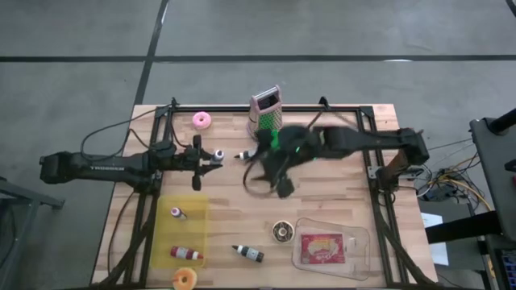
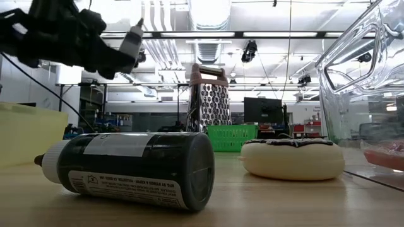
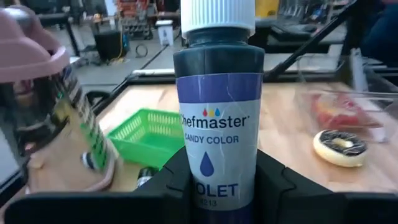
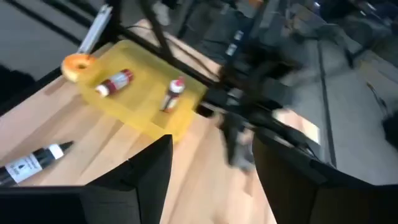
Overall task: Pick & Place Food Item
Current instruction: Put the violet ink bottle into the yellow bin
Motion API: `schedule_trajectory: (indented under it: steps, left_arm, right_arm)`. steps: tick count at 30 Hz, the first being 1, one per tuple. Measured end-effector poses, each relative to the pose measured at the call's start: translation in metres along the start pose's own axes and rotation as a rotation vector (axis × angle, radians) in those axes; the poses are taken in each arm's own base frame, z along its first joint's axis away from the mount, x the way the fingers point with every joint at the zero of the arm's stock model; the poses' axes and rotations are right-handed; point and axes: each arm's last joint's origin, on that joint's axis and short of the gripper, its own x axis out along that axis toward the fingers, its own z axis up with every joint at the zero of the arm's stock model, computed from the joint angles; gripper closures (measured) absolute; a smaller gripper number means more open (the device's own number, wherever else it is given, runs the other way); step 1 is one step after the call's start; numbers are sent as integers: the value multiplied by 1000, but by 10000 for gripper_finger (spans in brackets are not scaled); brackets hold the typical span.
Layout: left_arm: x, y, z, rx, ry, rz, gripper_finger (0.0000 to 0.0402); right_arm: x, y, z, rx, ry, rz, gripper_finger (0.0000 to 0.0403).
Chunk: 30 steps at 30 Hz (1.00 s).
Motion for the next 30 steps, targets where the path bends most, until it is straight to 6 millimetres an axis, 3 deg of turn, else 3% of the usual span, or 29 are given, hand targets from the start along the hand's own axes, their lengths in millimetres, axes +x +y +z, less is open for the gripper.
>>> schedule_trajectory:
  steps: [2, 5, 12, 18, 30]
  left_arm:
    - [-1, -1, -1, 6, -36, -8, 305]
    - [-2, -1, -9, 6, -39, -1, 305]
    - [-2, -2, -13, 6, -41, -9, 306]
    - [0, -2, -14, 4, -28, -10, 306]
    - [9, -1, -21, -1, 16, -8, 306]
  right_arm:
    - [-10, -7, 4, 39, 19, -8, 194]
    - [-5, -17, 3, 95, 76, 20, 199]
    - [44, -43, -17, 185, 270, 51, 200]
    - [85, -54, -28, 138, 313, 62, 200]
    - [76, -88, -44, 179, 297, 23, 200]
